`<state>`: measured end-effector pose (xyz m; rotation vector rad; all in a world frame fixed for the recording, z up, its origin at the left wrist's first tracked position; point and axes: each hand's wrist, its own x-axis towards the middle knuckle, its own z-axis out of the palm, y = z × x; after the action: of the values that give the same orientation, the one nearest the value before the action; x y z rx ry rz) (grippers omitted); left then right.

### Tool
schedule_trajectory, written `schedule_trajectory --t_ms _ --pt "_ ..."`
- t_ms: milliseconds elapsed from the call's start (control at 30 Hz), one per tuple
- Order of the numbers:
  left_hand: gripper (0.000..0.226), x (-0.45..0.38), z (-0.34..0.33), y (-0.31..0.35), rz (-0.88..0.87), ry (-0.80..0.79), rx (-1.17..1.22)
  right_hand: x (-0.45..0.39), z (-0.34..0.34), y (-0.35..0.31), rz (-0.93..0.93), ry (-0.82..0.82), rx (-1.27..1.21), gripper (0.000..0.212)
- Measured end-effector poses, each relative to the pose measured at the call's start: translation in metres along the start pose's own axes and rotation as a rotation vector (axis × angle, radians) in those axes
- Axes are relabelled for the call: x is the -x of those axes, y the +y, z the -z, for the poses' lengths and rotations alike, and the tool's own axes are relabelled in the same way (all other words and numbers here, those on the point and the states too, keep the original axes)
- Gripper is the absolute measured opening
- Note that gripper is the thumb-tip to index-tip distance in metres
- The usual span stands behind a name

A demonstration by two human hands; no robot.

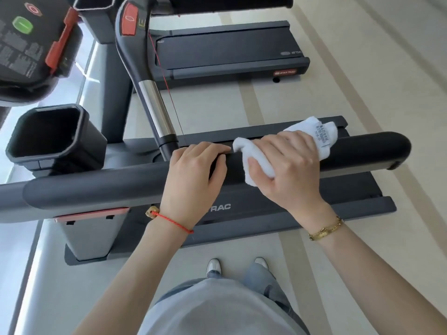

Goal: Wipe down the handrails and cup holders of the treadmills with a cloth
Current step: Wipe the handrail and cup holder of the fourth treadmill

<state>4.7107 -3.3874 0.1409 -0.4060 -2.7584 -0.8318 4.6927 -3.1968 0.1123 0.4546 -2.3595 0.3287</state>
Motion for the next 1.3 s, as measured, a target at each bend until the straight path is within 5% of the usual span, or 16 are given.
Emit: schedule_trajectory --t_ms 367,667,833,1067,1300 --pt "0.023 -0.027 -0.063 0.083 0.019 0.009 -0.001 0.023 0.046 0.106 0.027 -0.187 0.08 0.041" --pt "0.021 -0.037 -0.105 0.134 0.085 0.091 -0.051 0.036 0.074 0.187 0.088 -0.235 -0.099 0.044" --pt "0.021 -0.038 -0.117 0.152 0.113 0.112 -0.059 0.042 0.086 0.221 -0.003 -0.302 -0.32 0.043" --pt "0.022 -0.041 -0.123 0.175 0.073 0.078 -0.007 0.048 0.099 0.217 -0.063 -0.288 -0.213 0.042" --pt "0.022 -0.045 -0.127 0.191 -0.062 0.031 0.045 0.076 0.129 0.221 -0.415 -0.246 -0.237 0.041"
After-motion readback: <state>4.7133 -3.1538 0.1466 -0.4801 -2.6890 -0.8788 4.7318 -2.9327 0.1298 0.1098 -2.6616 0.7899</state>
